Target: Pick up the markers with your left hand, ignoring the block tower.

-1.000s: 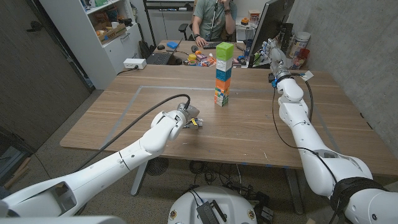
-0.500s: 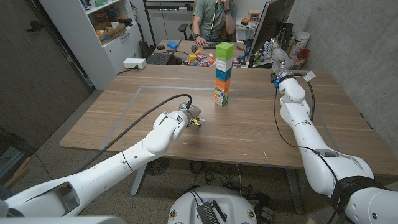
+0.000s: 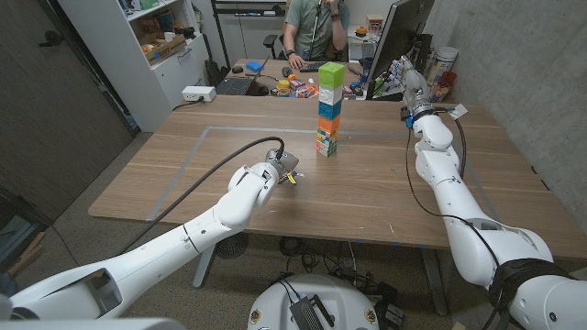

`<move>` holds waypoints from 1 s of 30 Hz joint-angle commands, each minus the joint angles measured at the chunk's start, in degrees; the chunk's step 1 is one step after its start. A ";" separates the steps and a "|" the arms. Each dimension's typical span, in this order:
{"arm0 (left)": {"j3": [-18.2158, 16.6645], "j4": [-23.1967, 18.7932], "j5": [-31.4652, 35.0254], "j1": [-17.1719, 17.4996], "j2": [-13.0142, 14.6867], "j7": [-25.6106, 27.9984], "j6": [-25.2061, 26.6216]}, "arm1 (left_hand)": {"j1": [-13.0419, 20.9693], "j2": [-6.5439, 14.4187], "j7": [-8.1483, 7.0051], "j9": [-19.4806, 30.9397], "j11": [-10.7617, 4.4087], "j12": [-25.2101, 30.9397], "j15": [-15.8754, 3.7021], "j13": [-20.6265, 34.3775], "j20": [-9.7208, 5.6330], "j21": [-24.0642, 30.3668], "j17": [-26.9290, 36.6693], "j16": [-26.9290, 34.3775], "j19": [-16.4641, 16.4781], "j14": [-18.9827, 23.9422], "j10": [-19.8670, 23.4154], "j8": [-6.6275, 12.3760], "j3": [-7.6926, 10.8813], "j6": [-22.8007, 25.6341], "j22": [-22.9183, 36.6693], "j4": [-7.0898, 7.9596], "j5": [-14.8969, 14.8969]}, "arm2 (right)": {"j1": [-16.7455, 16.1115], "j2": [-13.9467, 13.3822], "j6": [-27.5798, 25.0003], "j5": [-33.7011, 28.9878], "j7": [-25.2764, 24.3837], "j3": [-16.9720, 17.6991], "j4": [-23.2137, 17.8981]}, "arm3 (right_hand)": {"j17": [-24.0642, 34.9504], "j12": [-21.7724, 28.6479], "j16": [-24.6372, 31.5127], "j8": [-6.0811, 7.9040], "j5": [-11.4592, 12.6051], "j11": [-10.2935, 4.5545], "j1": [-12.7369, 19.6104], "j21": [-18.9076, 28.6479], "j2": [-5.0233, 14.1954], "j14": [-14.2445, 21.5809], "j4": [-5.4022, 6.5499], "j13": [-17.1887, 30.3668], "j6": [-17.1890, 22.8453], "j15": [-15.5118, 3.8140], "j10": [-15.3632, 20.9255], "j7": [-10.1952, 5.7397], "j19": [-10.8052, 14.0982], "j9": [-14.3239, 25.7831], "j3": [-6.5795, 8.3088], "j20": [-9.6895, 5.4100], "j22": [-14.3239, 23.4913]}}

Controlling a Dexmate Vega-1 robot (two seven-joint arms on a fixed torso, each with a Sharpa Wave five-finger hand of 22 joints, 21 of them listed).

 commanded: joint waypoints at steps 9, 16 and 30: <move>1.50 2.05 1.63 0.19 -1.49 -1.07 1.49 | 0.16 -1.41 0.15 -0.06 0.43 0.16 0.33 0.11 -0.20 -0.17 0.08 -0.11 -1.22 0.39 0.40 -0.31 -0.20 0.52 0.06 0.71 -1.16 | 0.81 0.06 -0.71 0.03 0.37 0.08 1.14 | 0.11 0.22 0.49 0.45 0.15 0.03 0.04 0.26 -0.59 0.30 -0.05 0.26 0.17 0.40 -0.39 -0.22 -0.20 0.10 -0.13 -0.26 0.23; 1.92 4.13 1.60 0.43 -2.36 0.19 2.00 | 0.20 -1.57 0.32 -0.06 0.37 0.19 0.37 0.10 0.08 -0.24 0.09 -0.12 -1.58 0.44 0.69 -0.26 -0.22 1.13 0.06 0.82 -1.44 | 0.85 -0.07 -0.98 -0.27 0.11 0.06 1.06 | 0.10 0.24 0.50 0.47 0.17 0.04 0.02 0.28 -0.60 0.35 -0.08 0.26 0.19 0.55 -0.38 -0.18 -0.18 0.10 -0.18 -0.19 0.23; 1.16 4.91 -2.07 1.55 -3.42 5.64 3.70 | 5.09 0.83 0.13 0.05 -0.08 0.81 -0.49 0.10 1.23 0.06 0.06 0.42 -2.12 2.95 4.20 1.07 2.79 8.41 0.07 0.39 -3.60 | 0.80 -0.16 -1.68 -0.42 -0.45 0.34 1.52 | 0.09 0.24 0.54 0.45 0.19 -0.09 -0.03 0.32 -0.62 0.50 -0.13 0.27 0.09 0.63 -0.46 -0.20 -0.07 0.10 -0.30 0.08 0.23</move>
